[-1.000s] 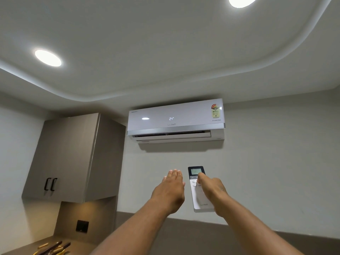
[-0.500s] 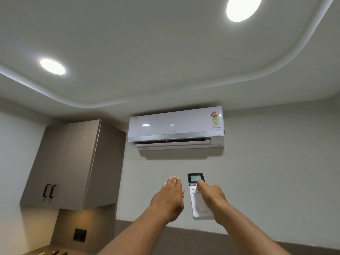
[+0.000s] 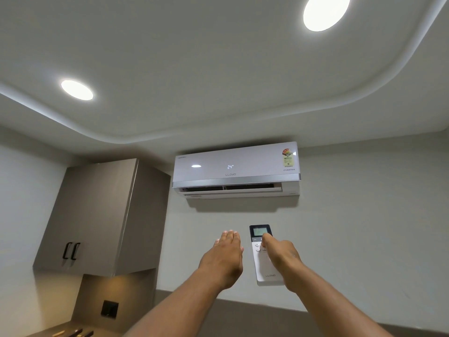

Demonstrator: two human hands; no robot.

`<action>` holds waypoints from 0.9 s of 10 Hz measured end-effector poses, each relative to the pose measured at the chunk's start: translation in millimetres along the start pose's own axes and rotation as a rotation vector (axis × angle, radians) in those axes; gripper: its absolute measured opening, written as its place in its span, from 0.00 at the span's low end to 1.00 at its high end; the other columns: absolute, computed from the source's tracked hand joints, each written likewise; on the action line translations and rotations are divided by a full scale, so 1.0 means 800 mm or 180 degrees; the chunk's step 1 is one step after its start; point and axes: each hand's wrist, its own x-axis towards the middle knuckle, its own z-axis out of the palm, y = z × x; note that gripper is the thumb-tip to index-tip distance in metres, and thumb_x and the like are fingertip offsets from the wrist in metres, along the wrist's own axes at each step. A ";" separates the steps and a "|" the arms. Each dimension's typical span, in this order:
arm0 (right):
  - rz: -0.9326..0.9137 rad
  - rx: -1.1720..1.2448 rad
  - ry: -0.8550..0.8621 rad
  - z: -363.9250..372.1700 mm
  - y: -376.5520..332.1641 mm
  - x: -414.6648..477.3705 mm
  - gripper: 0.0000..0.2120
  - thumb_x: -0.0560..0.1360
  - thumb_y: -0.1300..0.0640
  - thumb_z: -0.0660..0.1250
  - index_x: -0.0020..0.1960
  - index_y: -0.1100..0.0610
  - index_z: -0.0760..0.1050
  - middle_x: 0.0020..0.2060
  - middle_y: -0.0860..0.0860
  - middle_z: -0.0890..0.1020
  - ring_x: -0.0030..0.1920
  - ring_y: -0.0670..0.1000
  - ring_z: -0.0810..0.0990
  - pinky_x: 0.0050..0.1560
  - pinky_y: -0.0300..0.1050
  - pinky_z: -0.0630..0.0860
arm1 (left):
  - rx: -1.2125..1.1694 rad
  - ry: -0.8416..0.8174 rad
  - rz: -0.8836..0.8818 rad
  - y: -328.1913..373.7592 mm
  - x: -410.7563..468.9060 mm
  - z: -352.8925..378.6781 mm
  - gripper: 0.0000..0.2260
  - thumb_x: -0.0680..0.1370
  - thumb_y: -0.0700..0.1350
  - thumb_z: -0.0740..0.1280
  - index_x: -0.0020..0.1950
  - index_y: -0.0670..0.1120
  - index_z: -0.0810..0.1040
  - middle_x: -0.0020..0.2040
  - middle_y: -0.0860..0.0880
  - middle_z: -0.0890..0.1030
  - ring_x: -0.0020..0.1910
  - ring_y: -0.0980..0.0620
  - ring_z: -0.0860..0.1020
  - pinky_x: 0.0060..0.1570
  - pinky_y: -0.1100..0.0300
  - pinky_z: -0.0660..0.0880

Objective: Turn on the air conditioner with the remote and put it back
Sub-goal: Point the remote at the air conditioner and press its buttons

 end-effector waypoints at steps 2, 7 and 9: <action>0.0015 0.0000 0.0012 0.000 0.001 0.000 0.13 0.74 0.50 0.61 0.45 0.59 0.77 0.40 0.58 0.82 0.39 0.59 0.78 0.37 0.43 0.72 | -0.0030 0.0007 -0.0001 0.003 -0.001 0.000 0.24 0.85 0.49 0.46 0.80 0.45 0.47 0.81 0.47 0.49 0.80 0.50 0.47 0.77 0.53 0.49; 0.0051 0.0032 0.0021 -0.010 0.003 0.001 0.13 0.73 0.50 0.61 0.44 0.59 0.77 0.41 0.58 0.82 0.39 0.59 0.79 0.37 0.44 0.72 | -0.0073 0.0078 -0.0087 0.010 -0.001 -0.002 0.24 0.85 0.49 0.45 0.80 0.44 0.48 0.81 0.46 0.50 0.80 0.49 0.48 0.76 0.53 0.48; 0.0068 -0.0003 0.0030 -0.013 0.002 -0.001 0.13 0.73 0.50 0.61 0.44 0.59 0.77 0.40 0.57 0.81 0.38 0.58 0.78 0.35 0.42 0.71 | -0.0066 0.0061 -0.0058 0.013 0.000 -0.004 0.24 0.85 0.49 0.45 0.80 0.43 0.48 0.81 0.46 0.50 0.80 0.49 0.48 0.76 0.53 0.48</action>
